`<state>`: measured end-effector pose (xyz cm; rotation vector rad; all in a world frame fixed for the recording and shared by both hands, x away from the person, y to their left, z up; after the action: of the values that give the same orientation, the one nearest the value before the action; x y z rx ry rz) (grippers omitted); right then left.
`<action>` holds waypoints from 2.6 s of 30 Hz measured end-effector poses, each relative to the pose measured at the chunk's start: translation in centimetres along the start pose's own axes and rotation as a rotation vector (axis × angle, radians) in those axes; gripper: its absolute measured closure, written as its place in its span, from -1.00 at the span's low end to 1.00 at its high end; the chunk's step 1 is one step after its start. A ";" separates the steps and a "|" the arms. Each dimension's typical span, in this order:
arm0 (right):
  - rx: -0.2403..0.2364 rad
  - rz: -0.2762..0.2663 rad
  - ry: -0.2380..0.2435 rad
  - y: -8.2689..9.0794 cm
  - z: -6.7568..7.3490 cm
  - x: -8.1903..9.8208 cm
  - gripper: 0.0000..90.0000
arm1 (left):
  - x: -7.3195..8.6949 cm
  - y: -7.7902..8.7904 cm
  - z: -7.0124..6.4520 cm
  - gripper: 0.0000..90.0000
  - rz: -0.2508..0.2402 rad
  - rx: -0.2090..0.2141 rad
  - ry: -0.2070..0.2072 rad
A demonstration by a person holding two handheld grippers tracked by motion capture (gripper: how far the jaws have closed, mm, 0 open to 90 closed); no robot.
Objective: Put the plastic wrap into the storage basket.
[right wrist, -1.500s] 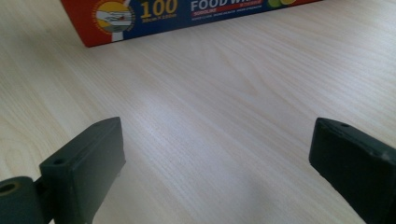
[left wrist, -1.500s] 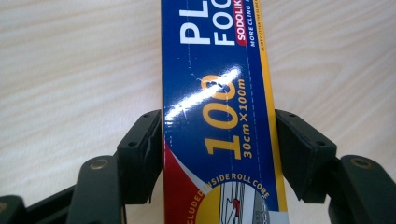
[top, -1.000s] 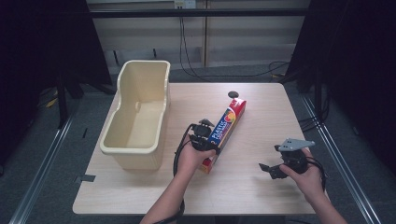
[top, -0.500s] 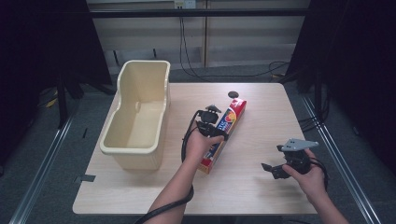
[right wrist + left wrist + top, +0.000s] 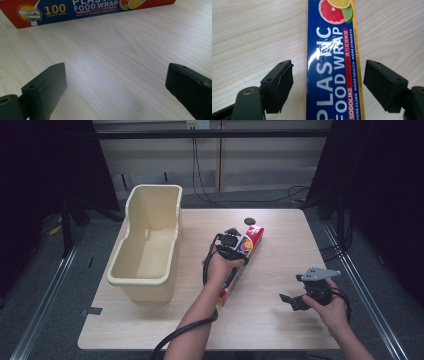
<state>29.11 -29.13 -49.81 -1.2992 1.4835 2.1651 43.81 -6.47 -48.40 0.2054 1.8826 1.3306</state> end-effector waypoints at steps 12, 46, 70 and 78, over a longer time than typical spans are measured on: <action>-0.003 0.005 0.015 -0.4 0.1 -0.3 -0.92 | -0.7 -1.4 -0.3 -0.43 0.022 0.010 0.002; 0.001 0.006 0.022 -0.2 0.0 -0.3 -0.92 | -0.7 -0.7 0.3 -0.10 0.173 0.011 0.034; -0.011 0.018 0.035 -0.9 0.5 -0.3 -0.92 | -0.9 5.1 2.5 -0.10 0.169 0.012 0.085; -0.011 0.015 0.039 -1.1 0.5 -0.5 -0.92 | -0.8 6.4 2.9 -0.10 0.167 0.026 0.100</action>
<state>29.77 -28.06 -50.06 -1.3459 1.5034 2.1722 44.39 -2.10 -42.87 0.3201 2.0033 1.4517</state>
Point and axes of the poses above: each handheld gripper's, and its own axes: y roughly backward along the jaws, x roughly out of its underside, z roughly to its left, the point moved 4 cm from there along -y, roughly forward along the jaws, and after that the axes turned 8 degrees about -y, right-handed, at the moved point
